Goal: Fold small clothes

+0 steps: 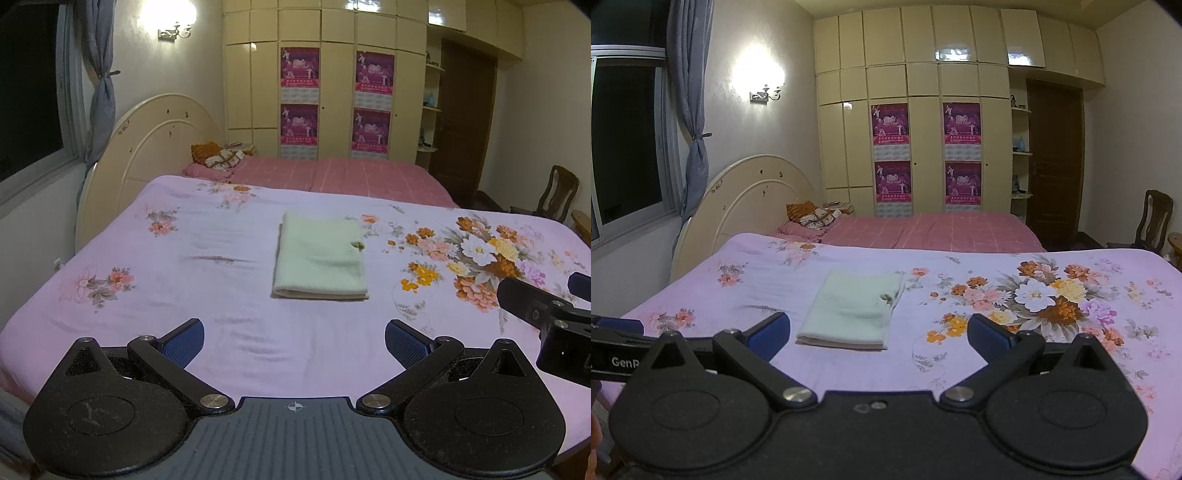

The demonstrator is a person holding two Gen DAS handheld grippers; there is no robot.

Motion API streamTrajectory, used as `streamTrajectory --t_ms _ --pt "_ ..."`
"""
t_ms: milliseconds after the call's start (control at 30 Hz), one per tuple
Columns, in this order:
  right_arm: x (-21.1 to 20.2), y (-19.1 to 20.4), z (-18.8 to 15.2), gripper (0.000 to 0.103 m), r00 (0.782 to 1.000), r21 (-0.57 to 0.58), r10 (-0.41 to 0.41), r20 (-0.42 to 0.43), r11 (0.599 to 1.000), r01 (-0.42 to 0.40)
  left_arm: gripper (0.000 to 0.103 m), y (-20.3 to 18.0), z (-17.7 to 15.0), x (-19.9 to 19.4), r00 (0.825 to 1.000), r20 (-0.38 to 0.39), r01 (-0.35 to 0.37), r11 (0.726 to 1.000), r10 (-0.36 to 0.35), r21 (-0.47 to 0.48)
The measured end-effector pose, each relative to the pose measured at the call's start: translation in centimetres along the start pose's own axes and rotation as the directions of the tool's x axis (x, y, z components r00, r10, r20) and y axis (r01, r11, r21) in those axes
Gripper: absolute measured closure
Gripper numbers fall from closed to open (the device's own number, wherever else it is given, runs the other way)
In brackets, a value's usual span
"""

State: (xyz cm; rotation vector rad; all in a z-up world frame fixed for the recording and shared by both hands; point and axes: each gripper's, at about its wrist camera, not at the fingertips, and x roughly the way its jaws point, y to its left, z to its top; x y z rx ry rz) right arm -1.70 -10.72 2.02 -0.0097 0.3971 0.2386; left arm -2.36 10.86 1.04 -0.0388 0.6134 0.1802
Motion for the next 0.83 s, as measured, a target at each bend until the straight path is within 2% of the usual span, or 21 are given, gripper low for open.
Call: streamTrajectory --t_ms 600,833 --pt "1.1 -0.7 -0.1 0.001 1.000 -0.005 0.002 -0.024 1.000 -0.002 0.000 -0.8 0.1 1.1 0.999 -0.026 0.035 0.999 -0.035 0.000" --pt "1.9 -1.0 0.0 0.001 0.999 -0.003 -0.003 -0.039 1.000 0.003 0.000 -1.1 0.0 1.9 0.999 0.006 0.031 0.999 -0.031 0.014"
